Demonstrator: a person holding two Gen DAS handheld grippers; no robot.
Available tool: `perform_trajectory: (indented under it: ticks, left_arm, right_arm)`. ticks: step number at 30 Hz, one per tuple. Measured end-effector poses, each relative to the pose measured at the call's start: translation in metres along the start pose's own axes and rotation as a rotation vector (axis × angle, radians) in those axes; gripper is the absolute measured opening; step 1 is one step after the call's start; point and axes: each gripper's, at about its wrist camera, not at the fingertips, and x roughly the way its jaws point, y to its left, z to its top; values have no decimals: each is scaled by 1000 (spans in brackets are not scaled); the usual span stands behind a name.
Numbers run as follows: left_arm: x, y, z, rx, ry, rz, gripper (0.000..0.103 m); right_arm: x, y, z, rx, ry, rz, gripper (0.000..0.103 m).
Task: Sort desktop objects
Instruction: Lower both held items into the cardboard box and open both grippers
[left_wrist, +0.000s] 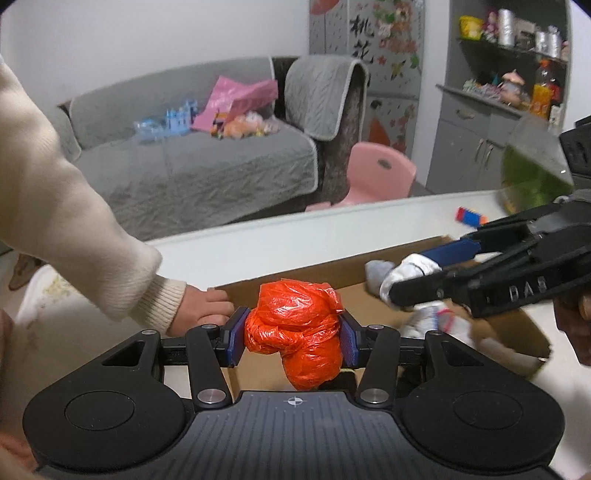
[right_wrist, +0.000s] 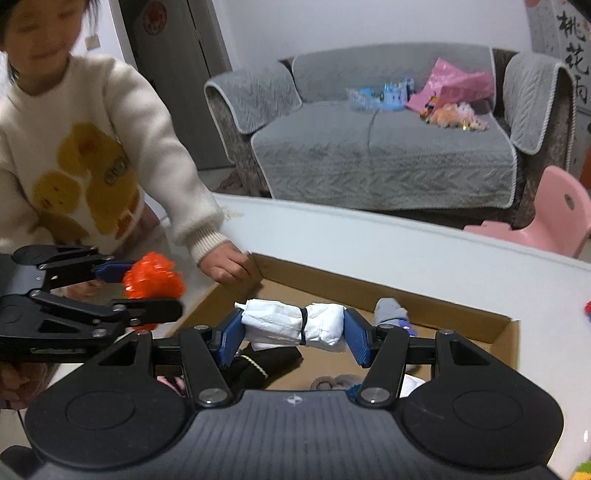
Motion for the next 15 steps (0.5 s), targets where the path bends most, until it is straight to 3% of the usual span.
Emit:
perform_trajectory:
  ticks: [8,15]
  left_arm:
    - [56,3,3,14,78,0,56]
    - [81,9,-5,6,129,-10,57]
  right_arm:
    - [34,-4,-1,-2,60,-42,54]
    - [52,-7,0,0,85,-79,54]
